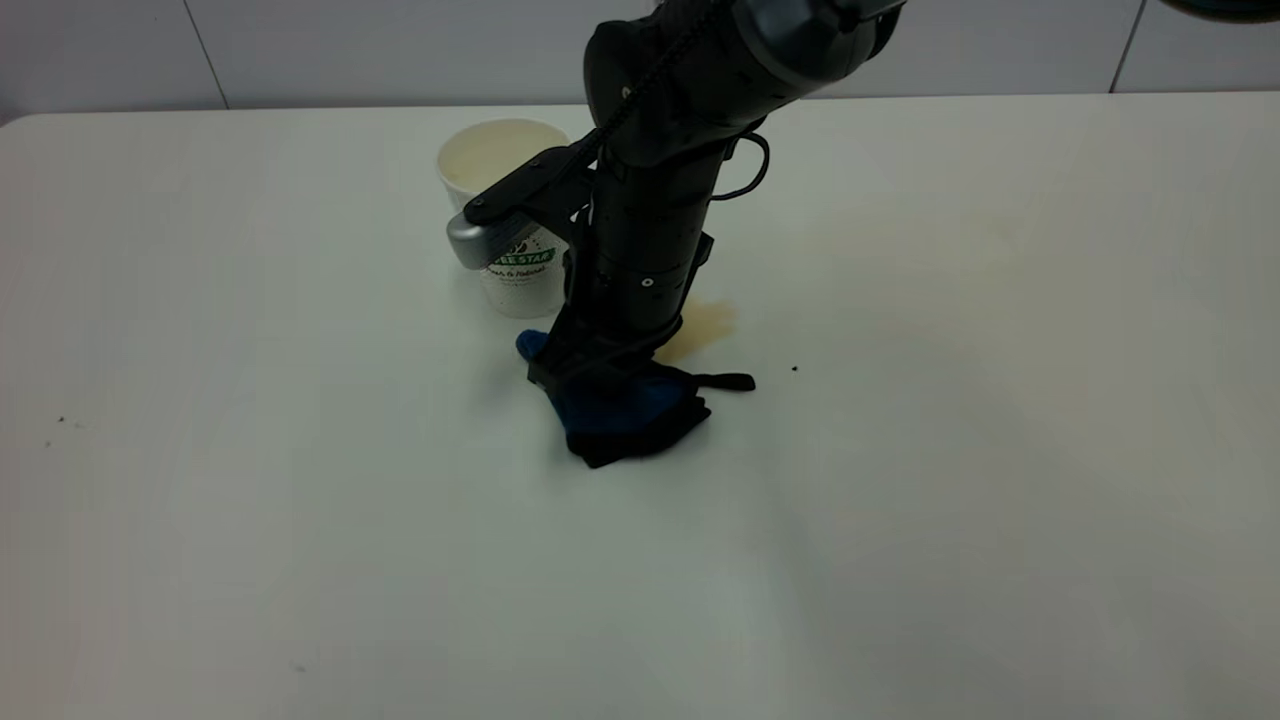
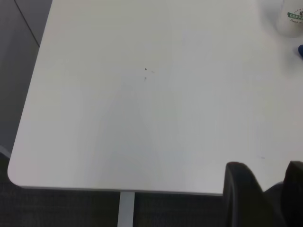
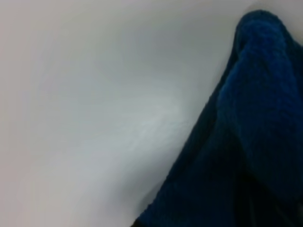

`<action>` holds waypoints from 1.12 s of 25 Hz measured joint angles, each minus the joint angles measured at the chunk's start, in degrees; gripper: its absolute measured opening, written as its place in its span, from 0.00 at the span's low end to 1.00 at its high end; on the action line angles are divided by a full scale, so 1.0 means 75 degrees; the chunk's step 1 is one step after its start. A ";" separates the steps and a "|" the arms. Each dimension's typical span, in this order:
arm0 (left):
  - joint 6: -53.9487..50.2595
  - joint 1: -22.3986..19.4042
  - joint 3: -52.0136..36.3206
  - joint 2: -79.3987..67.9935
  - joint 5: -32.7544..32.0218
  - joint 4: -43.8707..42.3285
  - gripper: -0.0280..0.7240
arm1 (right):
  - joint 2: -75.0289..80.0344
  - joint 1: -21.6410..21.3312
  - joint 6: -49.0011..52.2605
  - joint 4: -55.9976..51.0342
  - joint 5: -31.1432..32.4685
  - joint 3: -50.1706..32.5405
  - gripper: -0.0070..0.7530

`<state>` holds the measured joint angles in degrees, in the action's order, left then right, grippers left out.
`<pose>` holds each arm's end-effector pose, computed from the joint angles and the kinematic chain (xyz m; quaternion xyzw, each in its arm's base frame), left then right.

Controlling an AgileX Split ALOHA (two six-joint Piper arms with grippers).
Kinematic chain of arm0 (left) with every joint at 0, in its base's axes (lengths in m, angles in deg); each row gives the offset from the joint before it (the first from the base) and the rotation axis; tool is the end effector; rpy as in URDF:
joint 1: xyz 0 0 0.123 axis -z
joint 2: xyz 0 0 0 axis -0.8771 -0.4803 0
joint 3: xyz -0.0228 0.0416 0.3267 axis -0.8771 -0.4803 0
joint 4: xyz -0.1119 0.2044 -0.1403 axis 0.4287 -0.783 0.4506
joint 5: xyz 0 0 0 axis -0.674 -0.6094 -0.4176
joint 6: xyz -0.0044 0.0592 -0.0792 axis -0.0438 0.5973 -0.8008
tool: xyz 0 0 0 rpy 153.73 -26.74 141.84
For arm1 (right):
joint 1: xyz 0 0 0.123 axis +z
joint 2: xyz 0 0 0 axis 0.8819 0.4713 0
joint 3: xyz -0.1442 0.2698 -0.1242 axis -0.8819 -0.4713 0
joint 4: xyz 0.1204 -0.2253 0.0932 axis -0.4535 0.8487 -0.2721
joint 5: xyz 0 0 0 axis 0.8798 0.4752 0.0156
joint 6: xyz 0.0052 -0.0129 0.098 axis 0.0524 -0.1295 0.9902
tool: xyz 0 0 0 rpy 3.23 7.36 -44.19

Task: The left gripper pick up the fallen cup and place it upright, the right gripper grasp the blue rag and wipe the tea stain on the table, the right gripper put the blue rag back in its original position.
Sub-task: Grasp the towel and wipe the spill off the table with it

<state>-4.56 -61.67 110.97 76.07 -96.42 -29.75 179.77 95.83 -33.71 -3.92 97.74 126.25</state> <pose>-0.0293 0.0028 0.2731 -0.0165 0.8680 0.0107 0.4961 0.4682 0.3205 0.0060 -0.3907 0.9023 0.0551 0.1736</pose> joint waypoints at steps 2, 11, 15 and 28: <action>0.0000 0.0000 0.0000 0.0000 0.0000 0.0000 0.35 | 0.0014 -0.0116 0.0087 0.0048 -0.0118 0.0000 0.08; 0.0000 0.0000 0.0000 0.0000 0.0000 0.0000 0.35 | 0.0051 -0.0504 0.0216 0.0085 -0.0710 0.0000 0.09; 0.0000 0.0000 0.0000 0.0000 0.0000 0.0000 0.35 | 0.0212 -0.0551 0.0250 0.0080 -0.1149 0.0005 0.09; 0.0000 0.0000 0.0000 0.0000 0.0000 0.0000 0.35 | 0.0389 -0.0964 0.0280 0.0102 -0.2658 0.0028 0.10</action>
<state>-4.56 -61.67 110.97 76.07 -96.42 -29.75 182.69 88.60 -31.61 -3.15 77.80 126.45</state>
